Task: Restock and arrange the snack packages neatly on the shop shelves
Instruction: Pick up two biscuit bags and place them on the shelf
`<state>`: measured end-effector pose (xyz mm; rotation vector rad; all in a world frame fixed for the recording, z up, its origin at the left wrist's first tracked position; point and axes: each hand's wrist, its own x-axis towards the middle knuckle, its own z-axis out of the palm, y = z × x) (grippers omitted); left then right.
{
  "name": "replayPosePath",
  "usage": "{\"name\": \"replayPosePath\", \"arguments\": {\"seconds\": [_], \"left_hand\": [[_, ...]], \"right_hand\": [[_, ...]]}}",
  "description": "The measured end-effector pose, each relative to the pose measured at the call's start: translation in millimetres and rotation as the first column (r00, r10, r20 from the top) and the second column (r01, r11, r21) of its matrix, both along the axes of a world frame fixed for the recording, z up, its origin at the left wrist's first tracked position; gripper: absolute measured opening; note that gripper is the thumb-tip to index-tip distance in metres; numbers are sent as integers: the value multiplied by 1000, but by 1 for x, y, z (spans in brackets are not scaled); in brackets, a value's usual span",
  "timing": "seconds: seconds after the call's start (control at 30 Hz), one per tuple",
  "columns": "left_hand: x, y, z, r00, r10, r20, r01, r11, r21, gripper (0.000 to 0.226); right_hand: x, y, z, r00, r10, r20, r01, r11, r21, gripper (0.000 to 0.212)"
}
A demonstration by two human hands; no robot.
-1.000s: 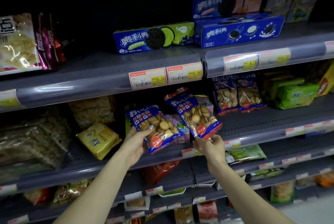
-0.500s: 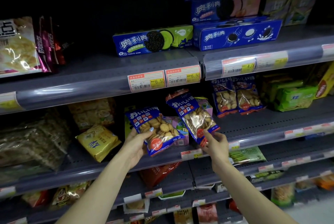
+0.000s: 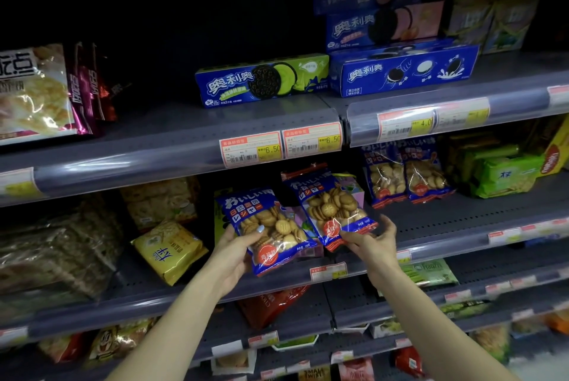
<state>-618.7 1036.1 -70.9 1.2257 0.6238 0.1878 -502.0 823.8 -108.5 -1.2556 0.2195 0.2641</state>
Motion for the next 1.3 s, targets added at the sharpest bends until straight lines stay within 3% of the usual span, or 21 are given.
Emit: {"name": "replayPosePath", "arguments": {"seconds": [0.1, 0.23, 0.37, 0.5, 0.67, 0.87, 0.93, 1.03, 1.17, 1.3], "left_hand": [[0, 0, 0, 1000, -6, 1, 6, 1000, 7, 51], [0, 0, 0, 1000, -5, -4, 5, 1000, 10, 50], [1, -1, 0, 1000, -5, -7, 5, 1000, 11, 46], [2, -1, 1, 1000, -9, -11, 9, 1000, 16, 46], [2, -1, 2, 1000, -29, -12, 29, 999, 44, 44], [3, 0, 3, 998, -45, -34, 48, 996, 73, 52], [3, 1, 3, 998, -47, -37, 49, 996, 77, 53], [5, -1, 2, 998, -49, -36, 52, 995, 87, 55], [6, -3, 1, 997, -66, -48, 70, 992, 107, 57], [7, -5, 2, 995, -83, -51, 89, 989, 116, 56]], "right_hand": [[7, -6, 1, 998, 48, -34, -50, 995, -82, 71], [22, -16, 6, 996, 71, -46, -73, 996, -42, 35], [41, -21, 12, 986, 157, -52, -161, 983, -86, 25], [61, -24, 18, 951, 303, -67, -311, 933, -184, 38], [78, -22, 19, 894, 441, -76, -439, 833, -336, 40], [77, -19, 26, 829, 552, -86, -542, 759, -361, 41], [77, -20, 28, 809, 581, -86, -571, 743, -349, 52], [78, -19, 26, 797, 598, -86, -590, 740, -322, 83], [72, -21, 28, 784, 616, -75, -614, 751, -244, 49], [67, -26, 23, 785, 618, -54, -613, 760, -215, 52]]}}
